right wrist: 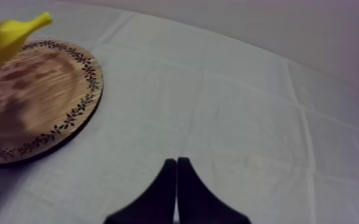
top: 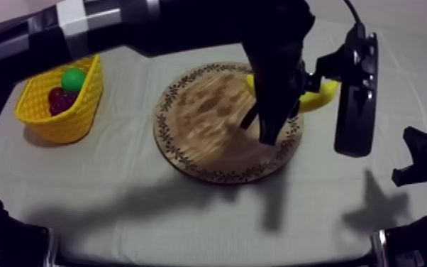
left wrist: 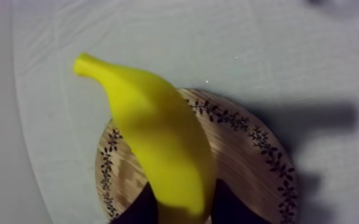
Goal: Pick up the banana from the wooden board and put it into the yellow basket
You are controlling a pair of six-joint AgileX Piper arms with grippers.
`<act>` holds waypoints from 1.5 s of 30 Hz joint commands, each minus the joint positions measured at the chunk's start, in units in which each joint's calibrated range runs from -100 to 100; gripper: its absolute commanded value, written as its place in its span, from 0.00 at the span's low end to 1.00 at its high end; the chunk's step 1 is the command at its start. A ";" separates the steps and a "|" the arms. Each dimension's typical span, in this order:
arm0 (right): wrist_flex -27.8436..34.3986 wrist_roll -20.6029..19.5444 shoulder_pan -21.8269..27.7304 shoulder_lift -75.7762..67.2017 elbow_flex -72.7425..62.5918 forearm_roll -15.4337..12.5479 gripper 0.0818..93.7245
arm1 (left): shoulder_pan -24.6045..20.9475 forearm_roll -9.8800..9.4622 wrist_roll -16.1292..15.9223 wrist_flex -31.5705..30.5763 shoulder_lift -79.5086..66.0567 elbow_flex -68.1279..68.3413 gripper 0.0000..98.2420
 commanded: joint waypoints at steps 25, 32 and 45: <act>-0.12 0.00 0.02 0.00 0.01 -0.02 0.00 | -16.82 4.40 21.85 0.13 -16.91 14.54 0.18; -0.12 0.00 0.02 0.00 0.01 -0.02 0.00 | -23.84 6.52 23.51 0.13 -21.41 21.73 0.17; -0.12 0.00 0.02 0.00 0.01 -0.02 0.00 | -34.25 8.46 25.31 0.13 -27.90 33.40 0.13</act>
